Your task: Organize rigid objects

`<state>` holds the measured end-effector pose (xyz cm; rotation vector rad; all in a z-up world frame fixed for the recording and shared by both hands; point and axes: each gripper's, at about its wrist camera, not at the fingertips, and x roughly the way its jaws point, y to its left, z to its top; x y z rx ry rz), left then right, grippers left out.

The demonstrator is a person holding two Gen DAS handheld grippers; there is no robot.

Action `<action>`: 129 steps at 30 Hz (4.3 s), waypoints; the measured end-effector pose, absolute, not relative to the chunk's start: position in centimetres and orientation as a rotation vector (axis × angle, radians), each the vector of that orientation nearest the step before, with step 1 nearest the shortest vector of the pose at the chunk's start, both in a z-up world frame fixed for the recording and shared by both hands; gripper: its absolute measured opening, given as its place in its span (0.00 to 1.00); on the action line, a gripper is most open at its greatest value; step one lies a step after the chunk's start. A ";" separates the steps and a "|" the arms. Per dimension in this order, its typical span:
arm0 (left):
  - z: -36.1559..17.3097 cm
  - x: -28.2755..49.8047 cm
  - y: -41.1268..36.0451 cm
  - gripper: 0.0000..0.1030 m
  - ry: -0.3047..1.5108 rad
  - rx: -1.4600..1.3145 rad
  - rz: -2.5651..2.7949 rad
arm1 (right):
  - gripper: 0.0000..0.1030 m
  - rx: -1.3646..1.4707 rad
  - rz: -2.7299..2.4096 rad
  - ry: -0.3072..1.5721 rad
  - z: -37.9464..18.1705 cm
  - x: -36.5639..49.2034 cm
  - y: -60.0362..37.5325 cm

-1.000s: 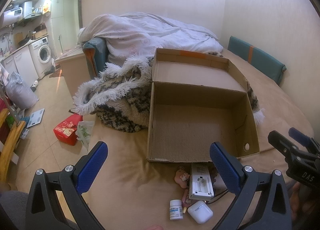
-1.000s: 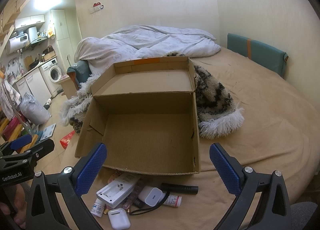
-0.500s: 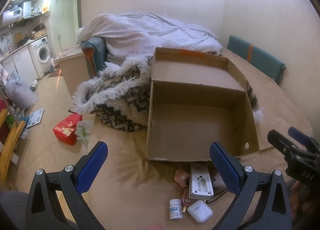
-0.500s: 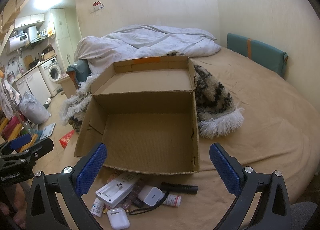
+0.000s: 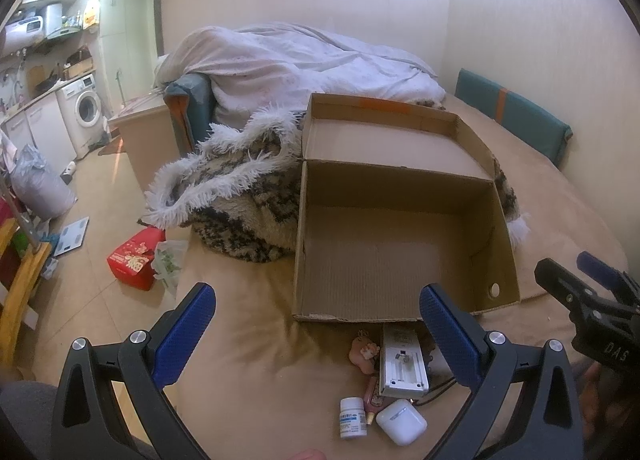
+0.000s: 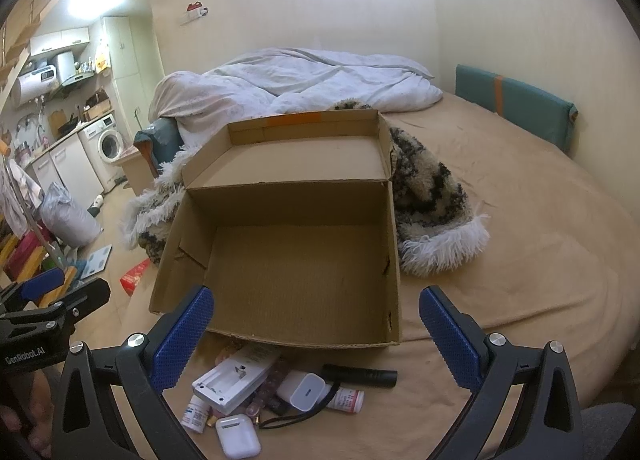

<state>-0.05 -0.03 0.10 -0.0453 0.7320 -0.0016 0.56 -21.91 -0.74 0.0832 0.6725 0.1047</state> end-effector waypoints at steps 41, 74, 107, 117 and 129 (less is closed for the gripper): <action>-12.0 3.8 1.0 0.72 1.337 -0.100 -0.034 | 1.00 0.200 0.136 1.058 -7.1 3.7 -24.0; -16.0 4.3 0.7 0.23 1.477 -0.144 -0.039 | 0.49 0.634 0.279 1.499 -17.6 7.7 -24.0; -4.8 5.0 0.3 0.23 1.139 -0.130 -0.009 | 0.28 0.436 0.383 1.132 -6.2 6.0 -23.6; -3.7 12.5 -2.9 0.23 1.048 -0.048 -0.075 | 0.28 0.385 0.395 1.083 -5.2 12.6 -24.1; -9.5 15.8 -5.6 0.23 1.096 0.011 -0.142 | 0.28 0.312 0.394 1.231 -11.5 17.9 -21.4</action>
